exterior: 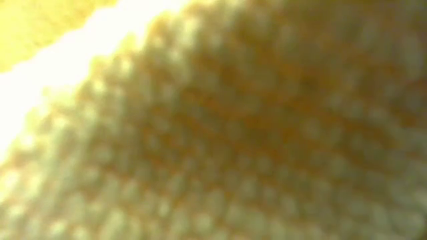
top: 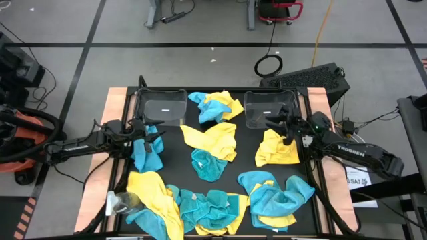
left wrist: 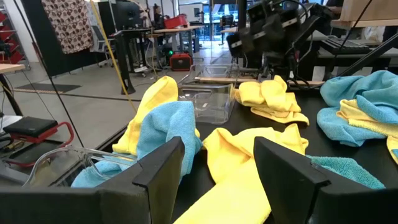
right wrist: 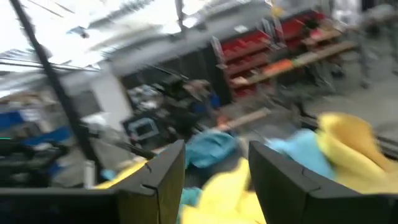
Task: Sort microfiber towel by color & place in baskets
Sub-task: Put the yellow microfiber cloth into the right transparent bin
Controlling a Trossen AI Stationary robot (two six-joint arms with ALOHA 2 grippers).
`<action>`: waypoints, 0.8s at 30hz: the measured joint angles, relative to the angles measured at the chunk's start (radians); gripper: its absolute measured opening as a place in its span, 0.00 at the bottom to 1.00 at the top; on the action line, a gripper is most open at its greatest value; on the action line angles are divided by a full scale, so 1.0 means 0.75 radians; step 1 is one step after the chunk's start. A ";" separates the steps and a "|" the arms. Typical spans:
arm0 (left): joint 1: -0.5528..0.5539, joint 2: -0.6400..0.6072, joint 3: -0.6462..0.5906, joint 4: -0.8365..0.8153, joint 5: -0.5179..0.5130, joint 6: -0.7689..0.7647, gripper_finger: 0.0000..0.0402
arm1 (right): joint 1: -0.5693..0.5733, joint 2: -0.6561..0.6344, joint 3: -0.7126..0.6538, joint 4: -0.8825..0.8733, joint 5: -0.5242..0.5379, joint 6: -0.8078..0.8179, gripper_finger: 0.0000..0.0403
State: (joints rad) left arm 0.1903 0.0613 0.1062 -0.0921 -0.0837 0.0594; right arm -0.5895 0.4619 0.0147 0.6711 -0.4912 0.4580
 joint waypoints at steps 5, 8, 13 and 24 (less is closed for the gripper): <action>0.000 0.000 0.000 0.000 0.000 0.000 0.52 | 0.076 0.000 0.000 0.153 -0.011 -0.033 0.42; 0.000 0.000 0.001 0.000 0.000 0.000 0.52 | 0.094 0.000 0.001 0.179 0.015 -0.097 0.42; 0.000 0.000 0.000 0.000 0.000 0.000 0.52 | 0.094 0.000 0.001 0.171 0.060 -0.140 0.42; 0.000 0.000 0.000 0.000 0.000 0.000 0.52 | 0.094 0.000 0.001 0.157 0.021 -0.163 0.42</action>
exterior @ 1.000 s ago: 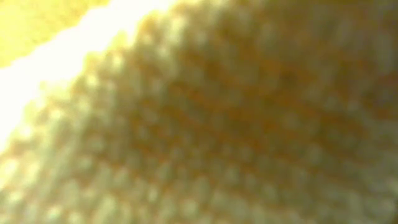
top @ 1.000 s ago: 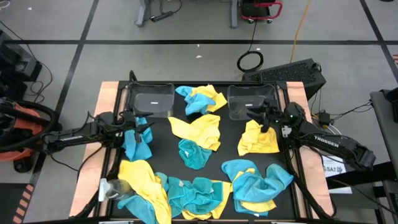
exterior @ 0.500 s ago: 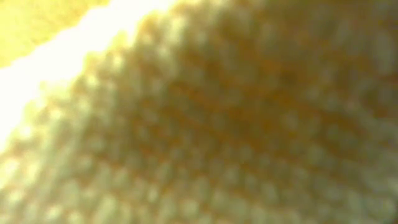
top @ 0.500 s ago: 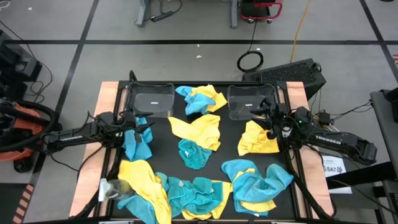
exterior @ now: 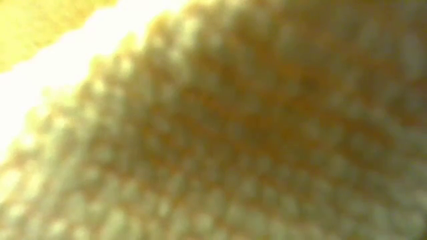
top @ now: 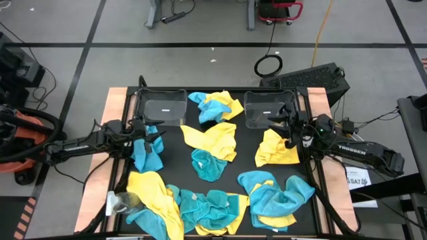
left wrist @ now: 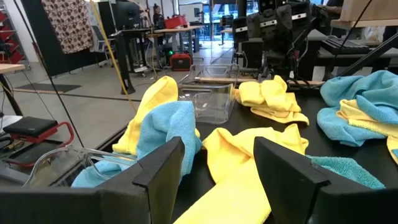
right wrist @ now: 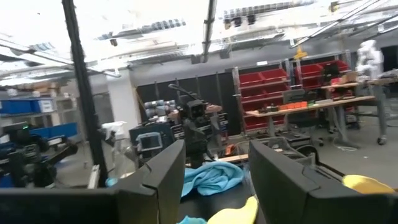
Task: Sort microfiber towel by color & place in baskets
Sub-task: Put the yellow microfiber cloth into the right transparent bin
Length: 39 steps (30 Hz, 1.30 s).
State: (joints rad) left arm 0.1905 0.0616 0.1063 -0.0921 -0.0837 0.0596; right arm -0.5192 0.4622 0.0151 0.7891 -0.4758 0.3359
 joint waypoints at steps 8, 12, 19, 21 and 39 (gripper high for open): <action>0.000 0.000 0.000 0.000 0.000 0.000 0.52 | 0.048 0.000 0.050 -0.051 -0.040 -0.045 0.42; 0.000 0.000 0.000 0.000 0.000 0.000 0.52 | 0.082 0.000 0.132 -0.155 -0.073 -0.103 0.42; 0.000 0.000 0.000 0.000 0.000 0.000 0.52 | 0.134 0.001 0.285 -0.482 -0.071 -0.265 0.42; 0.000 0.000 0.000 0.000 0.000 0.000 0.52 | 0.143 0.001 0.309 -0.542 -0.068 -0.297 0.42; 0.000 0.000 0.000 0.000 0.000 0.000 0.52 | 0.145 0.001 0.323 -0.756 -0.065 -0.384 0.42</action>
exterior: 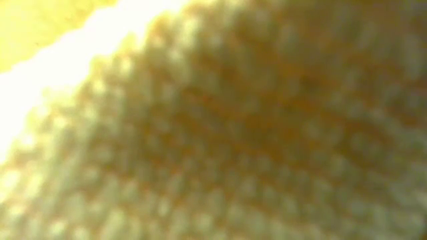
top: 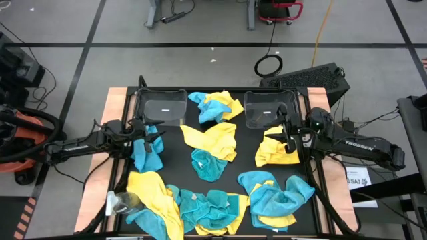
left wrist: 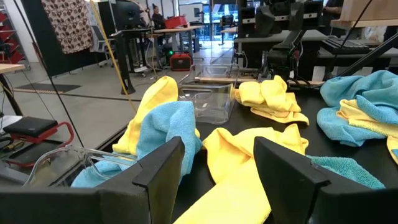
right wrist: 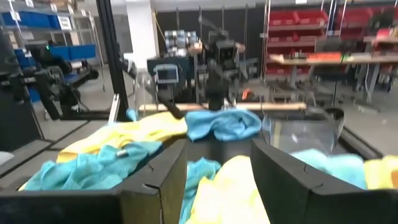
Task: Sort microfiber towel by color & place in baskets
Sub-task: Put the yellow microfiber cloth into the right transparent bin
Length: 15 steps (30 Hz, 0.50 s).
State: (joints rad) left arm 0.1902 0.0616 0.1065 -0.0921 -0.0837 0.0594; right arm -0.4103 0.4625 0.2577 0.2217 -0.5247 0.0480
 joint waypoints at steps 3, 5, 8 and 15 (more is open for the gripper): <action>0.000 0.000 0.000 0.000 0.000 0.000 0.52 | 0.001 0.000 0.000 -0.060 -0.001 0.009 0.42; 0.000 0.000 0.000 0.000 0.000 0.000 0.52 | 0.015 0.000 0.000 -0.066 -0.002 0.022 0.42; 0.000 0.000 0.000 0.000 0.000 0.000 0.52 | 0.059 0.000 0.000 -0.044 -0.003 0.036 0.42; 0.000 0.000 0.000 0.000 0.000 0.000 0.52 | 0.125 0.030 0.090 0.006 0.066 0.024 0.42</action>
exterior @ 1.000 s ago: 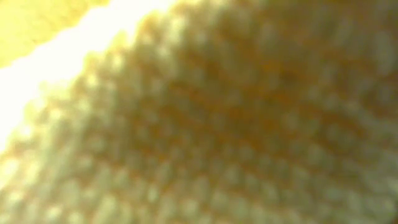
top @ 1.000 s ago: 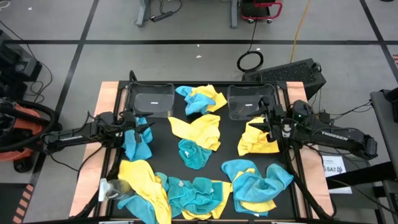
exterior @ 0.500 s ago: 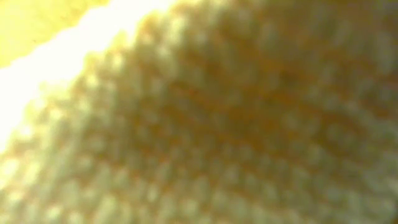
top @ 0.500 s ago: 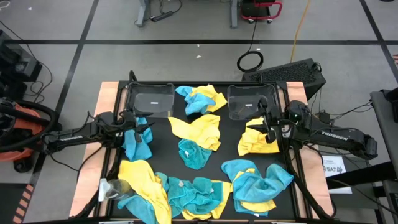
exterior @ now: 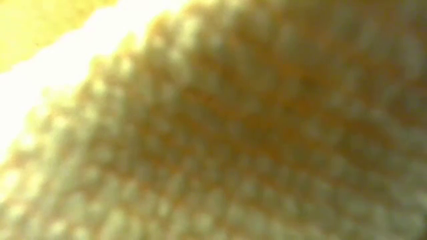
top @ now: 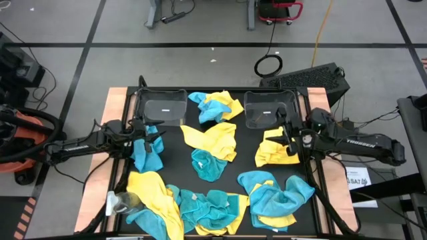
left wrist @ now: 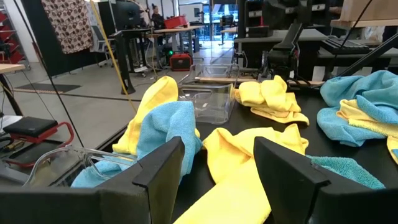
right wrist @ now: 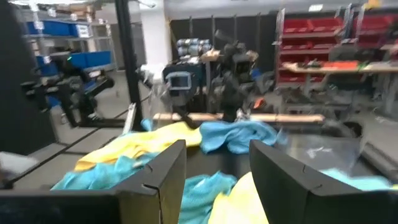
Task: Sort microfiber towel by color & place in baskets
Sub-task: Put the yellow microfiber cloth into the right transparent bin
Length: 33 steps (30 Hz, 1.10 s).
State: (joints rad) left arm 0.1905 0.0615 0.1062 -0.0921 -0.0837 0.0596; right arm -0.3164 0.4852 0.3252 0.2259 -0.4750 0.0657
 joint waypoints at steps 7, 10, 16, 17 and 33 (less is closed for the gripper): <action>0.000 0.000 0.000 0.000 0.000 0.000 0.52 | 0.033 0.194 0.266 -0.193 0.016 -0.076 0.42; 0.000 0.000 0.000 0.000 0.000 0.000 0.52 | 0.052 0.313 0.369 -0.304 0.017 -0.093 0.42; 0.000 0.000 0.000 0.000 0.000 0.000 0.52 | 0.093 0.551 0.531 -0.623 0.030 -0.119 0.42; 0.000 0.000 0.000 0.000 0.000 0.000 0.52 | 0.102 0.583 0.553 -0.685 0.058 -0.119 0.42; 0.000 0.000 0.000 0.000 0.000 0.000 0.52 | 0.199 0.856 0.695 -1.509 0.550 0.156 0.42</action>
State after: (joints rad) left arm 0.1902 0.0616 0.1062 -0.0921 -0.0837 0.0597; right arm -0.1669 1.1275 0.8463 -0.9057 -0.0624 0.1827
